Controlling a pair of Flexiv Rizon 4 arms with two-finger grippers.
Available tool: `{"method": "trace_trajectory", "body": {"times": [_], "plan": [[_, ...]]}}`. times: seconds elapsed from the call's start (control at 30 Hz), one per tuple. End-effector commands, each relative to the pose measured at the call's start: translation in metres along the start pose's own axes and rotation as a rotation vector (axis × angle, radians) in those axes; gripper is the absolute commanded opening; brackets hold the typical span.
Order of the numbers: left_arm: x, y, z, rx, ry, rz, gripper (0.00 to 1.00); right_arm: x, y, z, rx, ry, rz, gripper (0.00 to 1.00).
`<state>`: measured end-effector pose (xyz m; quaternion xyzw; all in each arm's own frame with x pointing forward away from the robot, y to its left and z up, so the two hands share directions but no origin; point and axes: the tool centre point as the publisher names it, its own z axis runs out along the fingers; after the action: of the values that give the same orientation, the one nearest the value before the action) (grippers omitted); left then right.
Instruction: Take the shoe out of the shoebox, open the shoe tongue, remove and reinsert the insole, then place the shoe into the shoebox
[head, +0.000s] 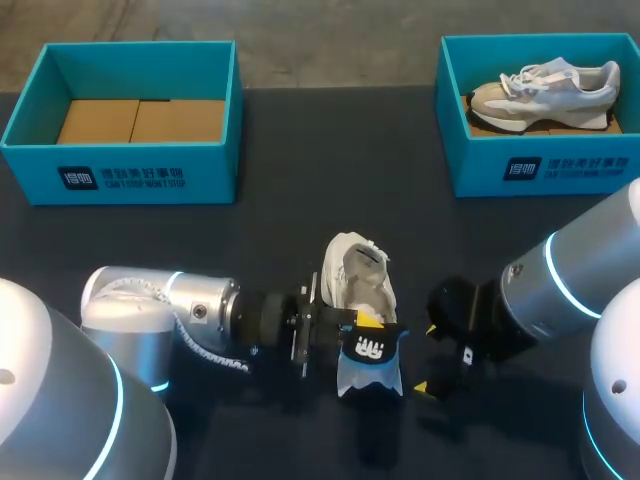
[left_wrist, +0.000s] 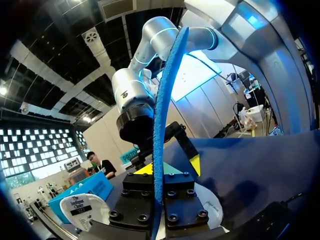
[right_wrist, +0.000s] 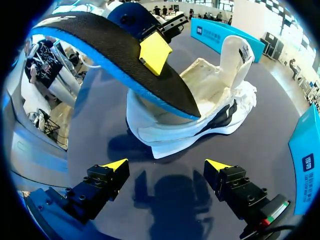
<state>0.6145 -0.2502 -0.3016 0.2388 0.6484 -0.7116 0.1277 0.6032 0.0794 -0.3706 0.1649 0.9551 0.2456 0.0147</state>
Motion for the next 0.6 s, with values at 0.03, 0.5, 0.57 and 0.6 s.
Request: {"method": "trace_trajectory", "body": {"times": [0.03,0.5,0.57,0.6], "plan": [[0.0022,-0.0005,0.0005,-0.013,-0.012,0.0,0.0,0.0016,-0.0004,-0.0003,-0.001,-0.003,0.001,1.0],[0.003,0.0049,0.0014,-0.035,-0.04,-0.006,0.0,0.0016,-0.0004,-0.0003,-0.001,-0.003,0.001,1.0],[0.0027,0.0056,0.0007,-0.038,-0.045,-0.006,0.0,0.0016,-0.0004,-0.0003,-0.001,-0.003,0.001,1.0],[0.0023,0.0058,0.0002,-0.039,-0.049,-0.006,0.0,0.0016,-0.0004,-0.0003,-0.001,-0.003,0.001,1.0]]}}
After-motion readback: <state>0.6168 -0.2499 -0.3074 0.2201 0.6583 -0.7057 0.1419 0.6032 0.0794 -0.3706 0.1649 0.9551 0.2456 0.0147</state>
